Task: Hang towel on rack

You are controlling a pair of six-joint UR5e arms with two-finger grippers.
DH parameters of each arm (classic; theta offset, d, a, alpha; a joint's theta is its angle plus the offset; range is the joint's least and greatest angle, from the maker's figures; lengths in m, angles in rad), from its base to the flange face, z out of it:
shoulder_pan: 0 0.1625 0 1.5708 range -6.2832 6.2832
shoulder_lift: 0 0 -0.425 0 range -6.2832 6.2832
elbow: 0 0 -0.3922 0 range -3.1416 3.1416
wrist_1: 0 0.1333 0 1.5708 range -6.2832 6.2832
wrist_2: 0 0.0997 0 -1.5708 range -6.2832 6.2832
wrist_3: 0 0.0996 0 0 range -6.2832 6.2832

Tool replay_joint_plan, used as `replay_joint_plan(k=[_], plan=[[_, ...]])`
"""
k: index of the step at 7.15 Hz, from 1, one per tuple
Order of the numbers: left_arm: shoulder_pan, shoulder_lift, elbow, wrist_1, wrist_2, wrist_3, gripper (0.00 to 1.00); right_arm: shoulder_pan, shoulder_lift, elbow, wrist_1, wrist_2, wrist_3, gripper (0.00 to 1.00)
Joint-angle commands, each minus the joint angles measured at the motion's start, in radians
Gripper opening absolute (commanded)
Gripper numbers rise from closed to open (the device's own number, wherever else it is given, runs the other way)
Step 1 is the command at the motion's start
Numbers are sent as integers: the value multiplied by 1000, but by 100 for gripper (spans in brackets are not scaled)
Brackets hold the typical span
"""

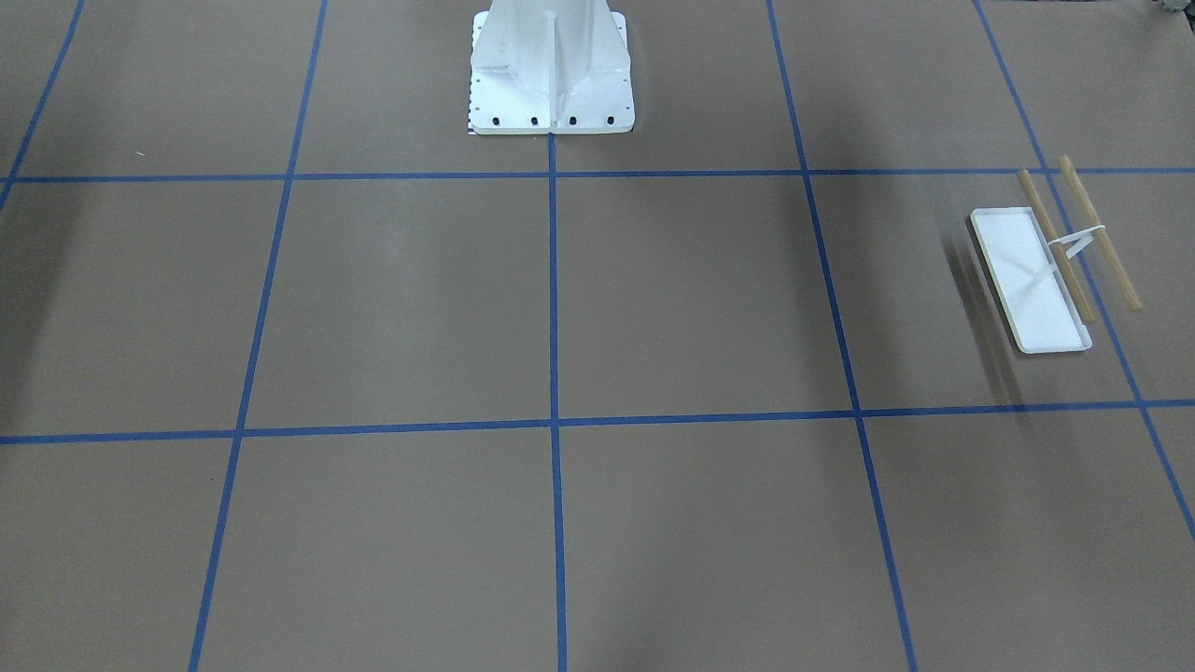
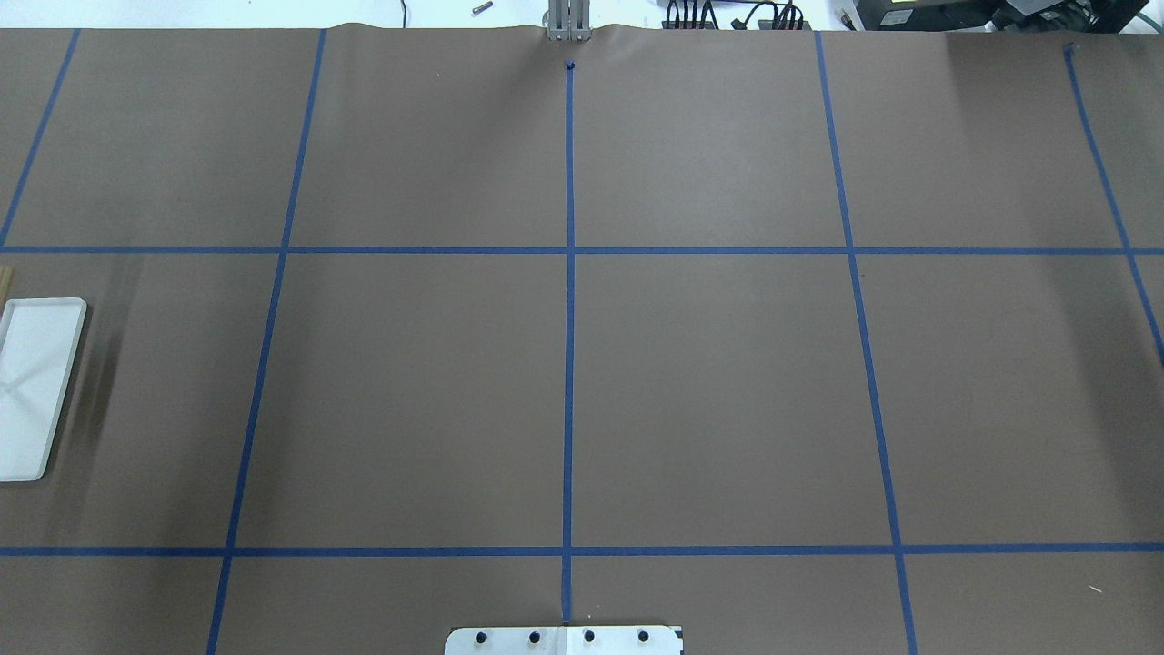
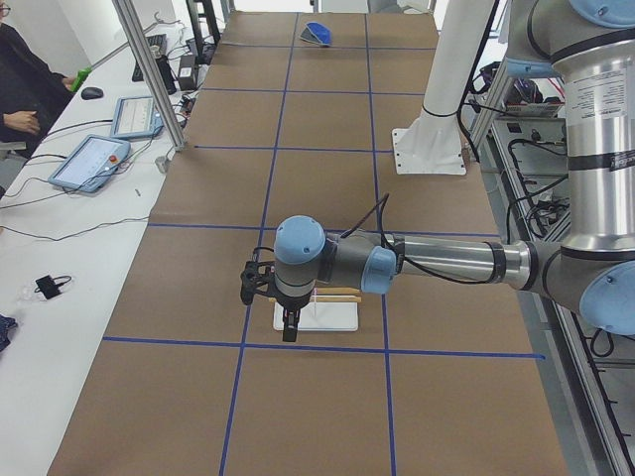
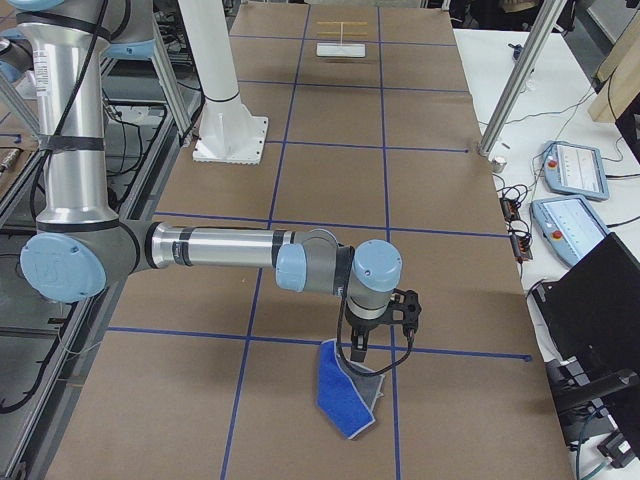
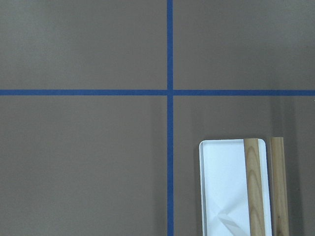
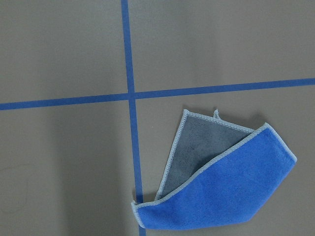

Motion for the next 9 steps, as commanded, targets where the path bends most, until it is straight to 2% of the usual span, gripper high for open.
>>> replay_joint_plan(k=[1,4,6,7,9], plan=[[-2,-1,-2,-2,-1,0,98,1,0,0,0,3,2,100],[-2,0,-2,-5,3,-1,98,1,0,9,0,6,0,100],[-5,11,5,-47,-2,130,98,1,0,18,0,11,2,100],[-3,5,36,-50,2,137,99,1,-6,43,0,9,0,100],[-6,14,27,-58,50,137,99,1,-11,57,-2,2,-3,100]])
